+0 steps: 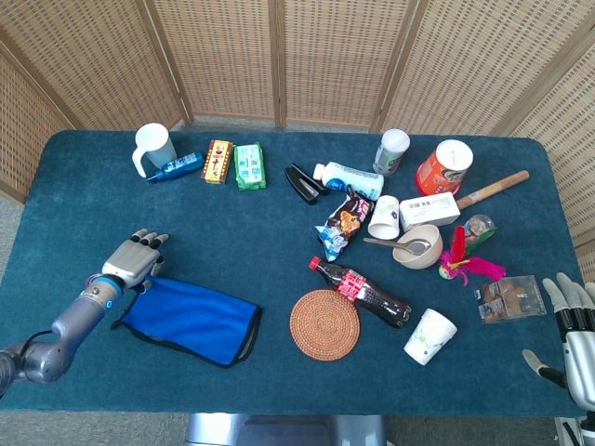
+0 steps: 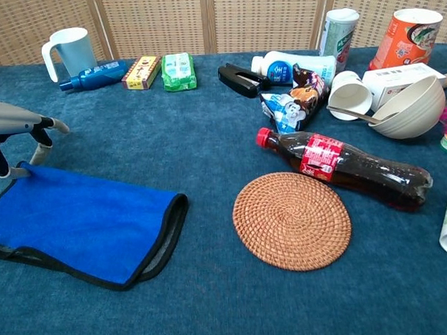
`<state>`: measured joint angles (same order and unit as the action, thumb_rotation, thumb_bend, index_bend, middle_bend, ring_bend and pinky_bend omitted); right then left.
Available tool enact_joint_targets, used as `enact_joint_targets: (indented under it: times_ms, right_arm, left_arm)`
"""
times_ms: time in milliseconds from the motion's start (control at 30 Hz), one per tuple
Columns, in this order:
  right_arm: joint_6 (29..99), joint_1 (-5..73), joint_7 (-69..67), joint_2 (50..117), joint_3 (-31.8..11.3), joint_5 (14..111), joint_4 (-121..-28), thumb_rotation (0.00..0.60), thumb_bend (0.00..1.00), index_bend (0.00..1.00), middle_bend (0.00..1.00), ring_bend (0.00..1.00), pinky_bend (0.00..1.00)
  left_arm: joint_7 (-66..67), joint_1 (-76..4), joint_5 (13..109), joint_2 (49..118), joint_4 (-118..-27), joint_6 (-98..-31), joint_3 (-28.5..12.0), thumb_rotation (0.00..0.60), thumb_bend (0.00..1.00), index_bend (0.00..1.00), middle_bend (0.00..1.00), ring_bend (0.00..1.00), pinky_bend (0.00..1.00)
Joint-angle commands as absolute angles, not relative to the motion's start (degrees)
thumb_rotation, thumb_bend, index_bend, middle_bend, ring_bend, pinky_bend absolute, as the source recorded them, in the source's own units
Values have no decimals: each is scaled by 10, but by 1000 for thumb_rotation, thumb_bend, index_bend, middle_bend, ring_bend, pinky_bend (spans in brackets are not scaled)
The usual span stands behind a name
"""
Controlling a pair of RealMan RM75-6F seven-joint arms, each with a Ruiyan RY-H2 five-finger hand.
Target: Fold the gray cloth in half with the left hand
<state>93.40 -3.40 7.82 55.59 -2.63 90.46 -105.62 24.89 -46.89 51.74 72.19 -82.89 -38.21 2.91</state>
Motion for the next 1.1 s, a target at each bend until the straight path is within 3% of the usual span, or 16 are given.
enact_joint_targets:
  times_ms: [33,700,767,833,933,1033,1100]
  right_arm:
    - [934,-34,78,556,-26,905,-1056,600,0,0,0,0,0]
    - [927,-31,85,559,-24,905,-1058,600,0,0,0,0,0]
    - [925,-31,86,559,-23,906,-1059,600,0,0,0,0,0]
    - [925,-31,85,559,-23,906,-1059,600,0,0,0,0,0]
    - [926,-31,85,559,-23,907,-1059,600,0,0,0,0,0]
    - [927,-32,85,558,-22,908,-1060,600,0,0,0,0,0]
    - [927,-32,84,558,-22,909,-1059,600,0,0,0,0,0]
  left_arm:
    - [248,-469,515,721,-828,-383,29,600,511,623,0,0,0]
    - [229,-471,474,712,-778,-364,34,600,516,626,0,0,0]
    - [230,-470,471,713,-774,-364,36,600,514,564,0,0,0]
    - [229,-470,471,713,-774,-366,36,600,507,365,0,0,0]
    - [223,-466,475,711,-779,-372,34,600,471,146,0,0,0]
    - [217,-462,485,703,-790,-382,31,600,436,30,0,0,0]
    - [215,-459,494,697,-798,-391,30,600,429,3,0,0,0]
